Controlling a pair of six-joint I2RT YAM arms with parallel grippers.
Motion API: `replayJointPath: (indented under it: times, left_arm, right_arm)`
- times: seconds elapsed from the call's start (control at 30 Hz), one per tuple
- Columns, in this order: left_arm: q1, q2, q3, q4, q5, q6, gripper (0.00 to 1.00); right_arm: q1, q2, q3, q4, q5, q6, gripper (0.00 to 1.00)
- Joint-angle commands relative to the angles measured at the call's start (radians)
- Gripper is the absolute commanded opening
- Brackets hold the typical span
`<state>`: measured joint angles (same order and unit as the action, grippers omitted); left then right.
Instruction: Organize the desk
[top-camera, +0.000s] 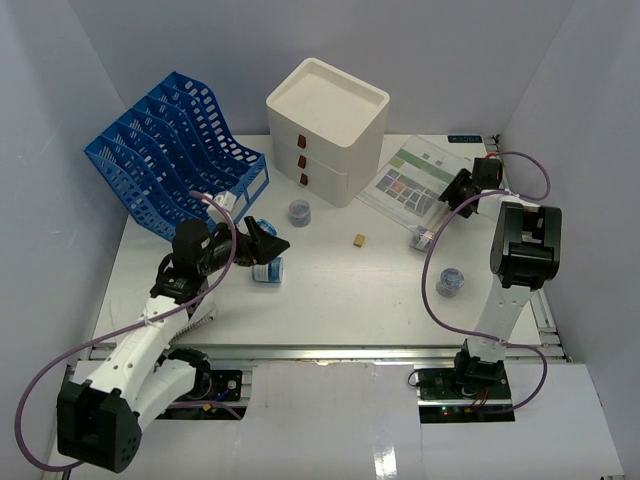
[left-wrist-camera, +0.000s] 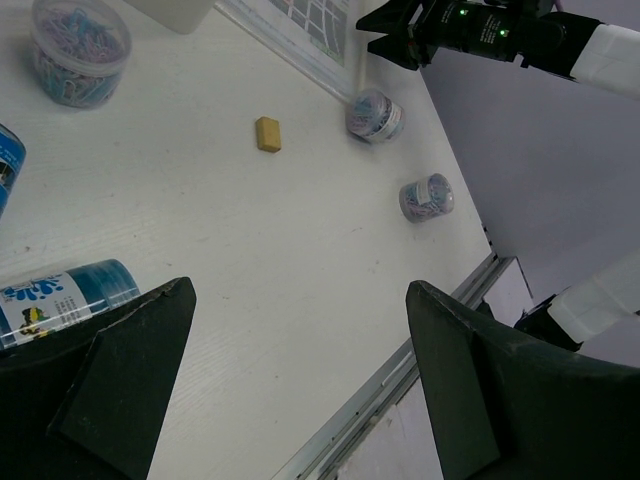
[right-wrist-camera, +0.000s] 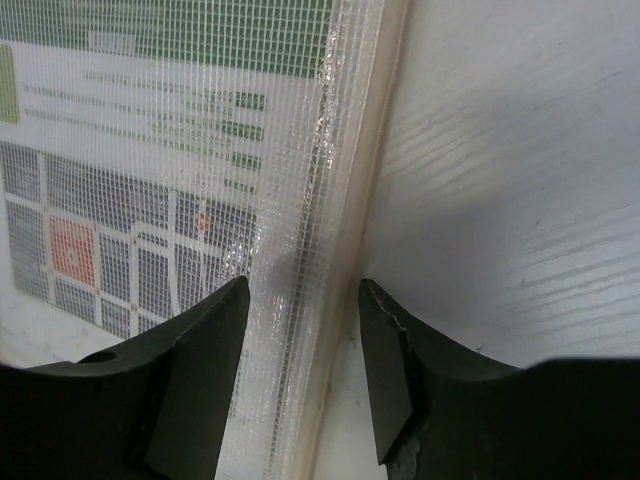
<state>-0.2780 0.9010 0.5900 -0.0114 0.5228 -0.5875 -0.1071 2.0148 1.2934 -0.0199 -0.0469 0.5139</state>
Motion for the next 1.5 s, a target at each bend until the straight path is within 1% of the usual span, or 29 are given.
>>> replayJointPath:
  times: [0.0,0.07,0.1,0.3,0.4,0.53,0.6,0.77,0.97,1.23,1.33,1.47]
  left_arm:
    - [-0.022,0.013,0.012,0.077,0.022,-0.057,0.98]
    - [-0.037,0.031,0.013,0.100,0.025,-0.084,0.98]
    - [-0.046,0.039,0.017,0.117,0.024,-0.093,0.98]
    - [-0.148,0.117,0.059,0.157,-0.030,-0.118,0.98]
    - [-0.214,0.194,0.085,0.182,-0.071,-0.115,0.98]
    - [-0.284,0.295,0.136,0.199,-0.126,-0.077,0.98]
    - [-0.318,0.348,0.170,0.199,-0.171,-0.030,0.98]
    - [-0.378,0.519,0.305,0.199,-0.211,0.093,0.98]
    - [-0.446,0.737,0.531,0.187,-0.269,0.226,0.98]
    - [-0.522,0.968,0.796,0.157,-0.304,0.327,0.98]
    - [-0.552,1.073,0.929,0.126,-0.330,0.388,0.98]
    - [-0.587,1.172,1.067,0.065,-0.398,0.471,0.98]
  right_arm:
    - [-0.020,0.038,-0.009,0.053,-0.002,0.087,0.46]
    - [-0.030,0.050,-0.021,0.067,-0.041,0.116,0.39]
    - [-0.035,0.051,-0.026,0.077,-0.056,0.127,0.32]
    - [-0.066,0.029,-0.083,0.170,-0.123,0.169,0.18]
    - [-0.102,0.011,-0.105,0.212,-0.208,0.220,0.09]
    - [-0.148,-0.028,-0.139,0.278,-0.281,0.296,0.08]
    - [-0.167,-0.056,-0.160,0.311,-0.334,0.328,0.08]
    - [-0.196,-0.138,-0.206,0.350,-0.400,0.374,0.08]
    - [-0.198,-0.234,-0.271,0.394,-0.463,0.435,0.08]
    - [-0.199,-0.301,-0.318,0.416,-0.510,0.455,0.08]
    - [-0.198,-0.335,-0.345,0.417,-0.524,0.448,0.08]
    - [-0.195,-0.362,-0.364,0.406,-0.547,0.442,0.08]
